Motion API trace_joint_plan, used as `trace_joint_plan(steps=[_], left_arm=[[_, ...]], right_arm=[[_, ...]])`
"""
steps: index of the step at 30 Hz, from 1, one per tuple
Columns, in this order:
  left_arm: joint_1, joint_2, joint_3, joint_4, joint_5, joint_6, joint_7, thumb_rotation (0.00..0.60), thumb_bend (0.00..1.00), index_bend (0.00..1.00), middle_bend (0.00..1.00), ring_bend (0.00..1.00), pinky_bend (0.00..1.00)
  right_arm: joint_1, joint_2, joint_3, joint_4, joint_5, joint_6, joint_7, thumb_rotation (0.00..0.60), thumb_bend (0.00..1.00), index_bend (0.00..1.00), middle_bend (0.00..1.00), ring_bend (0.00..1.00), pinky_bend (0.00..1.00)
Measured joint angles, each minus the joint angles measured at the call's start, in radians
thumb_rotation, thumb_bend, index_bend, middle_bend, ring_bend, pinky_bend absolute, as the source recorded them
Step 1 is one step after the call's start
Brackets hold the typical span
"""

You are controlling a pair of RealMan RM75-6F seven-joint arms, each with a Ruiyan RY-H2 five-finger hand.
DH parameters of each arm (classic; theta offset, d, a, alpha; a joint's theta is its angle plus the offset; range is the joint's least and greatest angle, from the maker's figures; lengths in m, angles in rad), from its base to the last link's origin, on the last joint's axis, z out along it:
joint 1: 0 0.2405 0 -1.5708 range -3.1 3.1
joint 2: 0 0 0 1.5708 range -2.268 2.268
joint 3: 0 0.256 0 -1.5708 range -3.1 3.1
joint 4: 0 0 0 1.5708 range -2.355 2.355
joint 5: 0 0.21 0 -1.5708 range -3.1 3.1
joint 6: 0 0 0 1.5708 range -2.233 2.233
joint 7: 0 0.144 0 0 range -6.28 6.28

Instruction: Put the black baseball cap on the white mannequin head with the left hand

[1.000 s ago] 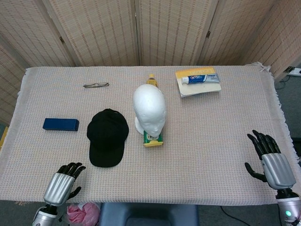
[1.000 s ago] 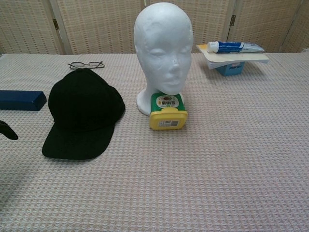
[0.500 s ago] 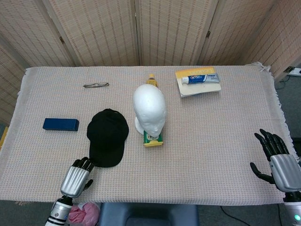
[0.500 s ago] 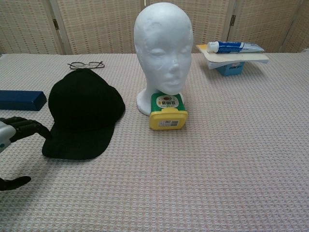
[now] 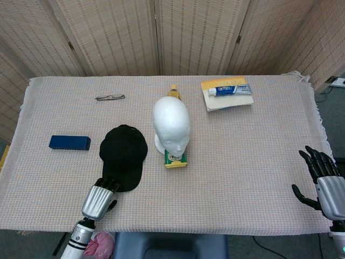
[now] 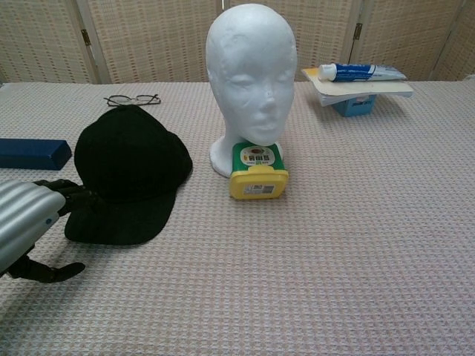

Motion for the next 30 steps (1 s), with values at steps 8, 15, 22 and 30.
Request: trace_joint_plan(steps=[8,15,22,30], left_arm=[[-0.017,-0.035,-0.003,0.047,-0.019,-0.001,-0.036,0.600,0.23,0.38,0.39,0.31,0.41],[-0.030,-0.061,-0.005,0.103,-0.020,0.012,-0.075,0.600,0.26,0.38,0.41,0.32,0.41],[-0.045,-0.092,-0.009,0.167,-0.021,0.027,-0.110,0.600,0.26,0.39,0.43,0.33,0.41],[-0.051,-0.171,-0.020,0.307,-0.025,0.074,-0.163,0.600,0.26,0.41,0.47,0.35,0.44]], right_arm=[[-0.002,0.003,0.005,0.000,0.007,-0.002,0.005,0.600,0.27,0.00,0.00,0.00,0.00],[-0.009,0.005,0.008,-0.003,0.008,0.008,0.006,0.600,0.27,0.00,0.00,0.00,0.00],[-0.007,0.006,0.013,-0.003,0.019,0.000,0.006,0.600,0.27,0.00,0.00,0.00,0.00],[-0.013,0.011,0.018,-0.003,0.021,0.011,0.017,0.600,0.27,0.00,0.00,0.00,0.00]])
